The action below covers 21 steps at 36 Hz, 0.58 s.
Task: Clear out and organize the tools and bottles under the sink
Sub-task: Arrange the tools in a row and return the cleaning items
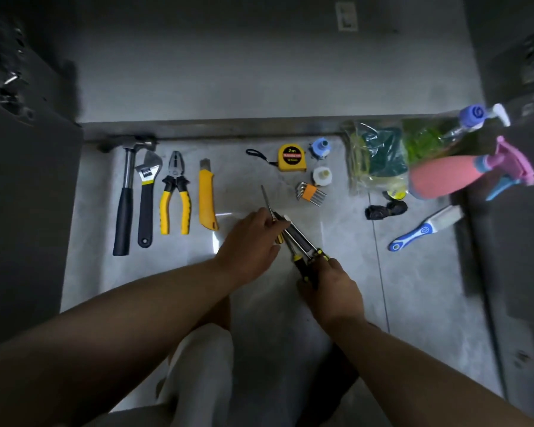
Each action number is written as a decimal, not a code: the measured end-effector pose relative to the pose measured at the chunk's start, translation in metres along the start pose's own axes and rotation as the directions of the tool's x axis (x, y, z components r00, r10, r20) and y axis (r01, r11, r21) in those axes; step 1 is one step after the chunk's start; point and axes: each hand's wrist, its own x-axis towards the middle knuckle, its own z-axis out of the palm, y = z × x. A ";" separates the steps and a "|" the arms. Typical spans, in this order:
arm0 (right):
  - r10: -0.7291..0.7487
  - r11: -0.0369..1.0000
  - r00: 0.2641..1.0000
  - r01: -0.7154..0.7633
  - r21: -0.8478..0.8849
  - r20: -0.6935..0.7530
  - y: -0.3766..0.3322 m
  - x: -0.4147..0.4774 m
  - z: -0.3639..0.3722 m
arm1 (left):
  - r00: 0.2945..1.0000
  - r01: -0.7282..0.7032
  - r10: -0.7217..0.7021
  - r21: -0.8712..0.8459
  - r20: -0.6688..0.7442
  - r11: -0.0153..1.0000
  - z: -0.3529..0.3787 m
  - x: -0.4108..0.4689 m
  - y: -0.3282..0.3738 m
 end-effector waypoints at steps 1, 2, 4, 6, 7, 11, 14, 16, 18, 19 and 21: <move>-0.002 1.000 1.000 0.002 -0.010 -0.003 0.001 0.000 0.002 | 1.000 0.003 -0.003 0.001 -0.002 1.000 0.002 0.001 0.001; -0.001 1.000 1.000 0.001 -0.020 -0.007 0.001 0.000 0.004 | 1.000 0.006 -0.006 -0.001 -0.005 1.000 0.003 0.001 0.002; 0.017 0.999 1.000 -0.018 -0.034 -0.019 0.001 0.001 0.007 | 1.000 0.017 -0.017 -0.006 -0.008 1.000 0.004 0.001 0.002; 0.038 0.999 0.999 -0.038 -0.034 -0.005 0.001 0.002 0.008 | 0.999 0.036 -0.036 -0.040 -0.012 0.999 0.006 0.000 0.002; 0.043 0.999 0.999 -0.042 -0.030 0.016 0.002 0.002 0.008 | 0.999 0.052 -0.053 -0.071 -0.012 0.996 0.006 -0.001 0.001; 0.030 1.000 0.997 -0.030 -0.009 0.072 0.009 0.000 0.003 | 0.994 0.103 -0.106 -0.178 -0.010 0.979 0.008 -0.005 0.001; -0.017 0.999 0.994 0.013 0.035 0.104 0.018 -0.003 -0.004 | 0.995 0.093 -0.097 -0.195 -0.008 0.976 0.011 -0.007 0.004; -0.031 0.996 0.993 0.021 0.084 0.116 0.024 -0.006 -0.009 | 0.995 0.102 -0.104 -0.220 0.003 0.970 0.012 -0.007 0.007; -0.032 0.992 0.994 0.018 0.125 0.109 0.029 -0.007 -0.013 | 0.992 0.123 -0.126 -0.248 0.005 0.961 0.014 -0.007 0.009; -0.030 0.989 0.994 0.015 0.148 0.101 0.031 -0.008 -0.016 | 0.991 0.127 -0.131 -0.256 0.001 0.958 0.015 -0.007 0.009; -0.017 0.974 0.996 -0.004 0.226 0.090 0.032 -0.007 -0.022 | 0.993 0.114 -0.118 -0.265 -0.001 0.957 0.017 -0.007 0.007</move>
